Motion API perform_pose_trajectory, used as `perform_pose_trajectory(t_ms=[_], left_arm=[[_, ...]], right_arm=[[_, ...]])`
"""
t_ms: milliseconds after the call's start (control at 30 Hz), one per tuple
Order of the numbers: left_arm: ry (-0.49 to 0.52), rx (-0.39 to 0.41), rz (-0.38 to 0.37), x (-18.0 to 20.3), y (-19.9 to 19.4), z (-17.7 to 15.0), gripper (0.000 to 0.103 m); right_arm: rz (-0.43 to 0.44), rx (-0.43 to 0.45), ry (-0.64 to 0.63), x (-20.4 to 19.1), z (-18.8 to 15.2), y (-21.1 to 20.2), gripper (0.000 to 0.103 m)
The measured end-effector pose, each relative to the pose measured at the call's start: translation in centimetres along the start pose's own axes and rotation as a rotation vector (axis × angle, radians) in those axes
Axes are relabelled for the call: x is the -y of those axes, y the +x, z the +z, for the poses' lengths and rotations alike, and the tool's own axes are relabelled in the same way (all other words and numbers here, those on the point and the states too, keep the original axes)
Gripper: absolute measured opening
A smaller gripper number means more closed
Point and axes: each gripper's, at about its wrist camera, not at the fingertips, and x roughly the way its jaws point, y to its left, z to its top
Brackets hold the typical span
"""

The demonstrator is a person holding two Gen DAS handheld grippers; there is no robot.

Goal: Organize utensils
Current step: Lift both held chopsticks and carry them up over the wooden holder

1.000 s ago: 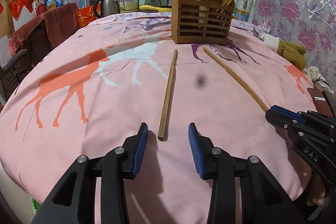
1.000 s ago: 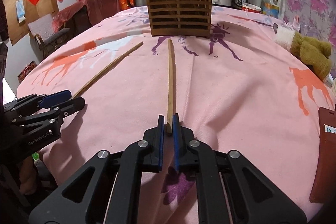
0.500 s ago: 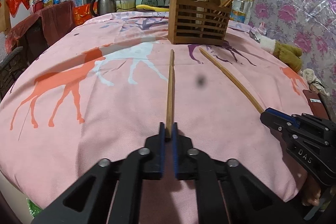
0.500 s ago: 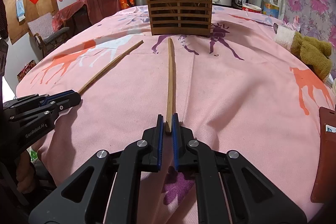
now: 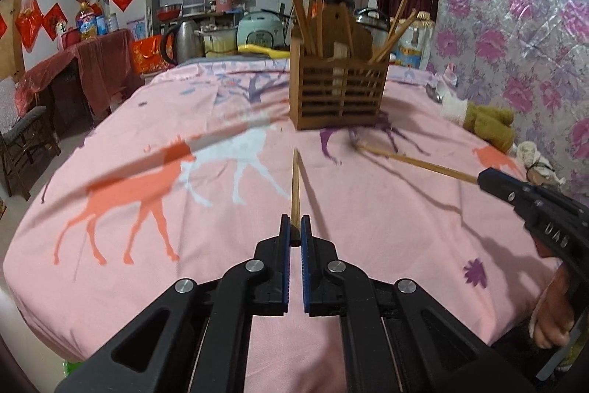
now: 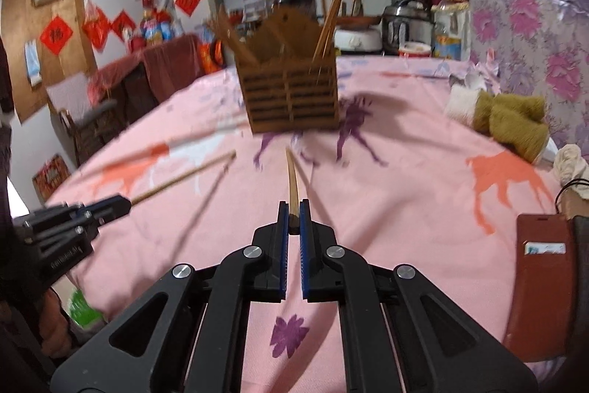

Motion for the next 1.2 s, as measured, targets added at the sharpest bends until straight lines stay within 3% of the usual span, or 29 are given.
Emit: perform_pose_trajectory(t_ms=[367,567,967,1200], left_arm=[[0.018,0.048,-0.033,0.4,-3.1,3.6,0.006],[0.006,0.051,-0.082,0.7,-4.2,5.0,0.006],[-0.007,0.039,-0.091,0.9,-3.6,6.0,0.006],[0.019,0.055,-0.123,1.5,-4.2,8.1,0.006]], right_arm=[[0.042,0.142,0.021,-0.1,4.9,-4.0,0.006],[0.045,0.153,0.027,-0.2,5.3,-4.3,0.006],[0.044,0.145,0.029,-0.4,5.1,-3.9,0.006],[0.051,0.193,0.011,-1.2,6.6,-5.0,0.006]])
